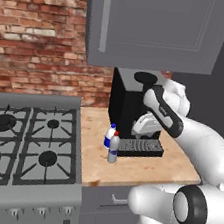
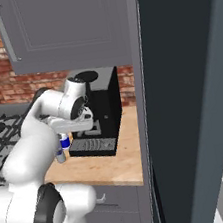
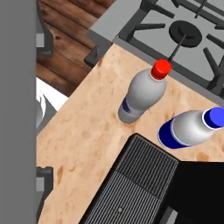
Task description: Take the bottled waters from the counter and place them in the freezer to freeze. Close the freezer door after placing the bottles.
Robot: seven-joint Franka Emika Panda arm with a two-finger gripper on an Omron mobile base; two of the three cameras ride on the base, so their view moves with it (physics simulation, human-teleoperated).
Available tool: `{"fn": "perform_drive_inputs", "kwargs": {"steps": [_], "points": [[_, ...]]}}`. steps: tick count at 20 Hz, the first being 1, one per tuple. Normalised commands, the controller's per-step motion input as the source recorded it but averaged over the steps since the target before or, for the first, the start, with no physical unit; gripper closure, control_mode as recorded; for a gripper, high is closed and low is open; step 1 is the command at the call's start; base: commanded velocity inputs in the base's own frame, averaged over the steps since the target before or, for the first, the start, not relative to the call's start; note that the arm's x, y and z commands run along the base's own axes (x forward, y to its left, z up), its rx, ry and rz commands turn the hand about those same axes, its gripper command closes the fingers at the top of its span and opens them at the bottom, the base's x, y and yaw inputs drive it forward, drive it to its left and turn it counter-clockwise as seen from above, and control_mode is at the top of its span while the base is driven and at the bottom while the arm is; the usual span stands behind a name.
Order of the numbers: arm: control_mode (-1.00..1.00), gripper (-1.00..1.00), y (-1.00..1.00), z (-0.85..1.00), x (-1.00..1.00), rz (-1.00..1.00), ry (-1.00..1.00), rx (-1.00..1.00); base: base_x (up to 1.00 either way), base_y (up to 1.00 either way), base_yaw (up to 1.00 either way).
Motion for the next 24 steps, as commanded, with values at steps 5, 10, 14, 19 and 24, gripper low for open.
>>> {"fn": "perform_drive_inputs", "kwargs": {"steps": [5,10,14,19,24], "points": [[-1.00,-1.00,0.31,-0.18,0.11,0.15,0.01,0.00,0.00,0.00,0.00],[-1.00,-1.00,0.23,-0.22,0.00,0.07,-0.01,0.00,0.00,0.00,0.00],[-1.00,-1.00,0.28,-0.26,0.01,0.01,-0.09,0.00,0.00,0.00,0.00],[-1.00,-1.00,0.22,-0.20,0.01,0.00,-0.15,0.00,0.00,0.00,0.00],[-1.00,-1.00,0.16,-0.18,0.00,0.00,-0.08,0.00,0.00,0.00,0.00]]}}
